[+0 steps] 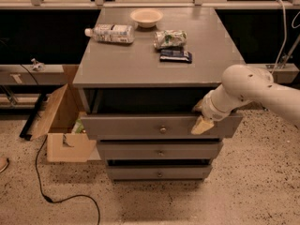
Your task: Open top drawer
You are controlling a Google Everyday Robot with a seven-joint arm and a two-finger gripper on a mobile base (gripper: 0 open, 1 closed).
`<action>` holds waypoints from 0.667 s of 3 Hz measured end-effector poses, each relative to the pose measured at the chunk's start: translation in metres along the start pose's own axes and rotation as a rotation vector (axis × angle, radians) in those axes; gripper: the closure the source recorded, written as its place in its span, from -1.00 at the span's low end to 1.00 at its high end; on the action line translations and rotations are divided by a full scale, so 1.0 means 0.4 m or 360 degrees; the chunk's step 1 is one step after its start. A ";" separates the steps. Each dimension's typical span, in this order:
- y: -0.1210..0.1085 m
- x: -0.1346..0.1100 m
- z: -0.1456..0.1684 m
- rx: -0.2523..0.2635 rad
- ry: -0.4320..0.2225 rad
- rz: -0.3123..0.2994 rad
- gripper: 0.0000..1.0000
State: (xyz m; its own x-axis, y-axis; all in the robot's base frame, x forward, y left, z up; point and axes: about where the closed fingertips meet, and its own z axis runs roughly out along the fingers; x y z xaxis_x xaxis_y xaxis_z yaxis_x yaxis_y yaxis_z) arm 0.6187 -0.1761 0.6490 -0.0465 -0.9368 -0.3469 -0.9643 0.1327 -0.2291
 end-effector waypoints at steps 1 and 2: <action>0.000 0.000 0.000 0.0000 0.0000 0.0000 -1.00; 0.012 -0.004 0.006 -0.0078 0.0013 -0.0041 -1.00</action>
Offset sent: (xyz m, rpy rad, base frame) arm -0.0097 0.0048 -0.0028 -0.0363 0.1019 0.1037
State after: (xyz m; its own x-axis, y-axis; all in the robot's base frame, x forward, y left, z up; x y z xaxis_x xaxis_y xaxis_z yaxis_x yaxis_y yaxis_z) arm 0.6149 -0.1733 0.6463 -0.0235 -0.9424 -0.3337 -0.9768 0.0927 -0.1929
